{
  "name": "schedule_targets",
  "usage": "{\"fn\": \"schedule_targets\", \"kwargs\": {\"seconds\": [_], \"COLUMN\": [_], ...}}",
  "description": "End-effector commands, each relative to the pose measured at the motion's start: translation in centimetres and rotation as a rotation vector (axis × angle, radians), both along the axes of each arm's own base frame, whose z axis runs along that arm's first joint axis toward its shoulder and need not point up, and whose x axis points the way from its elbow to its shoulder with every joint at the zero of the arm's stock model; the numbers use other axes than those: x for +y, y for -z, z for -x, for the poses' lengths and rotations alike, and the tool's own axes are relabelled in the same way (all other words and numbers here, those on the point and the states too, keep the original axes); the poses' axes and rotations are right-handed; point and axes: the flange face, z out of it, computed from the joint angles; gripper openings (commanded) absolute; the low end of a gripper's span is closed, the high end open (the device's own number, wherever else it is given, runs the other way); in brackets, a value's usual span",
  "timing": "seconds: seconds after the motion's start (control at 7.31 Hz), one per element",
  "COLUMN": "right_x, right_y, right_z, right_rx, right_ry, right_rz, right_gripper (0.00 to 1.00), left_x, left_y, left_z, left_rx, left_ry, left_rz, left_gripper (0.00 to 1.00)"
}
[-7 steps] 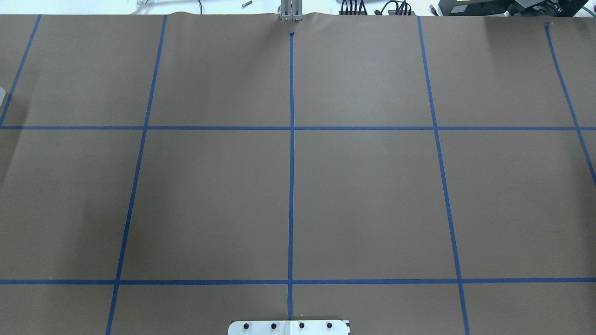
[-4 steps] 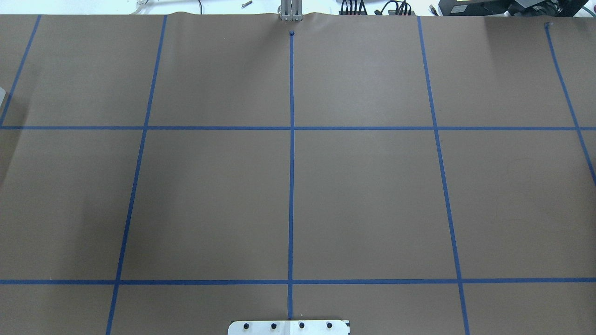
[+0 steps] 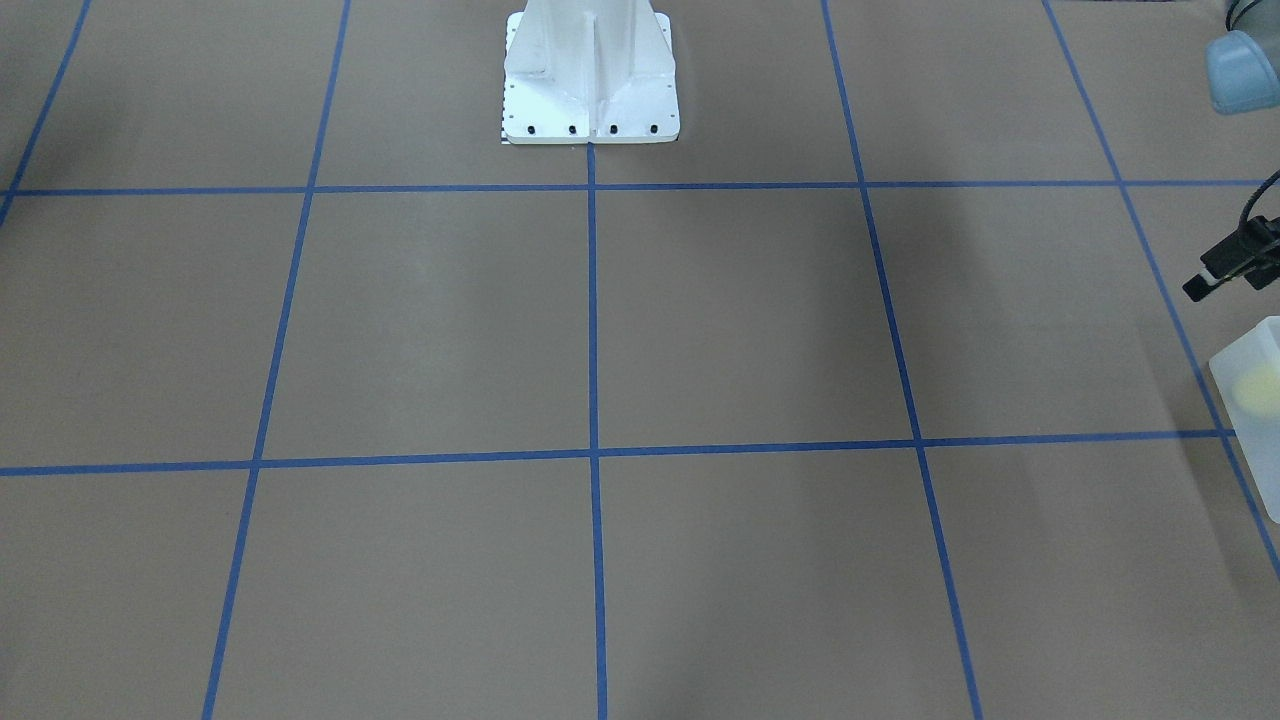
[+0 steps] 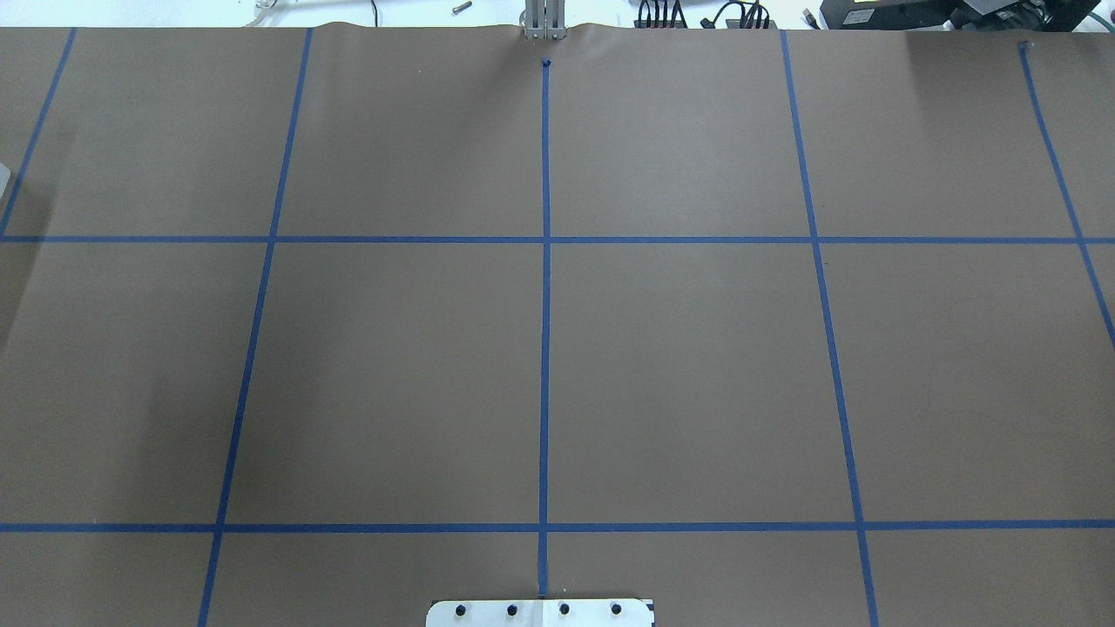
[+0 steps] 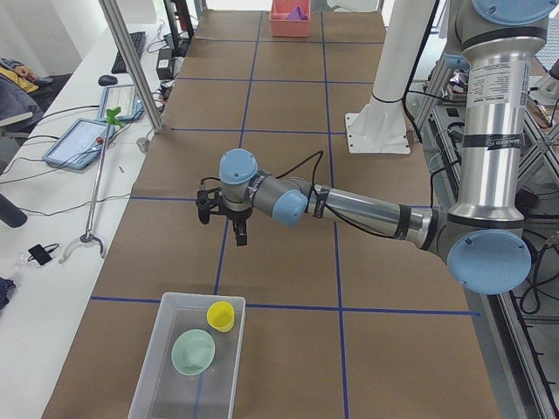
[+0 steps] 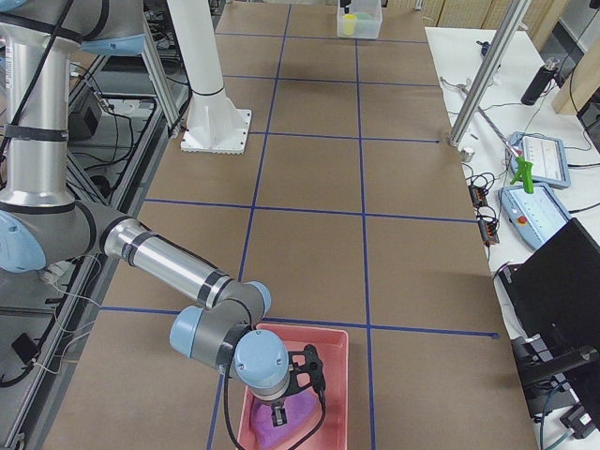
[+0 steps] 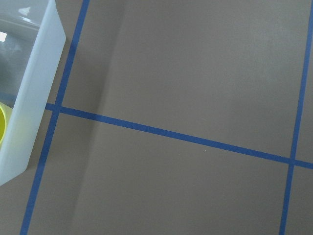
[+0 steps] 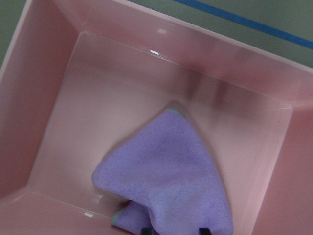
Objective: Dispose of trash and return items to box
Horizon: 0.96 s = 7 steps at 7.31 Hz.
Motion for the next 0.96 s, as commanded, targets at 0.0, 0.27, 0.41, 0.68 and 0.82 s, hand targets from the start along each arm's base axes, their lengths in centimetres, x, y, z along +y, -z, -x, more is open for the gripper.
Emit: {"fn": "schedule_targets", "kwargs": {"seconds": [0.0, 0.27, 0.41, 0.68, 0.82], "right_x": [-0.8, -4.3, -6.1, -8.6, -9.0], "right_y": [0.9, 5.5, 8.9, 14.1, 14.3], "right_z": [0.0, 1.6, 3.3, 8.1, 10.0], "right_rx": [-0.027, -0.08, -0.081, -0.09, -0.09], "right_ry": [-0.012, -0.065, -0.101, -0.121, -0.106], "right_rz": [-0.021, -0.039, -0.018, 0.021, 0.045], "right_gripper": [1.0, 1.0, 1.0, 1.0, 1.0], "left_x": [0.2, 0.3, 1.1, 1.4, 1.4], "left_y": [0.1, -0.2, -2.0, -5.9, -6.9], "left_z": [0.1, 0.5, 2.4, 4.5, 5.4], "left_rx": [0.003, -0.022, -0.058, -0.136, -0.128], "left_ry": [-0.001, -0.083, -0.153, -0.245, -0.245], "left_rz": [-0.017, -0.138, -0.234, -0.327, -0.245], "left_gripper": [0.97, 0.97, 0.97, 0.97, 0.97]}}
